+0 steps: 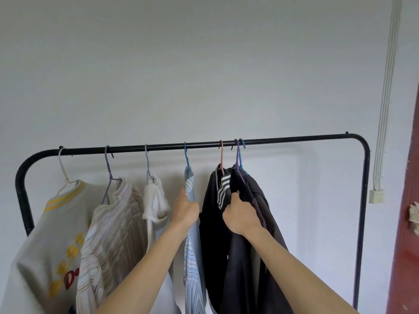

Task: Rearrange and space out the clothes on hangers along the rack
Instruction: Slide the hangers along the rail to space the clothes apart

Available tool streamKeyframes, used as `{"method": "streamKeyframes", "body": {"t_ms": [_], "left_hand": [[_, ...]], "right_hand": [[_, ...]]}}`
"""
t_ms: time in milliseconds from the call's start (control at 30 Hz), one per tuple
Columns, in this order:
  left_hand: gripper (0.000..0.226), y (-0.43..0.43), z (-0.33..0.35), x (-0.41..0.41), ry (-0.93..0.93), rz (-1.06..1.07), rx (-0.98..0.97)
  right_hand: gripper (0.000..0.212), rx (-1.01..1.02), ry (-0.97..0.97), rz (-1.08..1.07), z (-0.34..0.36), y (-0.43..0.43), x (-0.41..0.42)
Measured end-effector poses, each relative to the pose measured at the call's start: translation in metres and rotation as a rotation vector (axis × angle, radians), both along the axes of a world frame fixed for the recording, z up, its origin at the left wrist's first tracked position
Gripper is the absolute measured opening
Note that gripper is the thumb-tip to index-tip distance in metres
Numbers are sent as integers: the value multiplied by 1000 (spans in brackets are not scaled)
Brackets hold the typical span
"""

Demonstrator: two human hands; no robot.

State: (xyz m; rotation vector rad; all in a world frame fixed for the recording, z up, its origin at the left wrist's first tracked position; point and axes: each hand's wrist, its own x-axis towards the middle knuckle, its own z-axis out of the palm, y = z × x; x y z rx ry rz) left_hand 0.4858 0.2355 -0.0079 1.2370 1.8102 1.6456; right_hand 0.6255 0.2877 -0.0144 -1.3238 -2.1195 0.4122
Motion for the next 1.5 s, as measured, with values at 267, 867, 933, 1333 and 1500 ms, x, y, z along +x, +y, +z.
{"method": "streamKeyframes", "body": {"t_ms": [267, 867, 933, 1333, 1500], "left_hand": [[81, -4, 3, -1, 49, 5, -44], [72, 19, 27, 69, 644, 44, -141], [78, 31, 17, 71, 444, -21, -196], [66, 48, 0, 81, 41, -60, -44], [55, 51, -2, 94, 3, -10, 17]], "right_hand": [[34, -36, -4, -18, 4, -1, 9], [32, 192, 19, -123, 20, 9, 68], [33, 188, 24, -76, 18, 9, 68], [37, 161, -191, -77, 10, 28, 57], [31, 217, -106, -70, 3, 38, 73]]}}
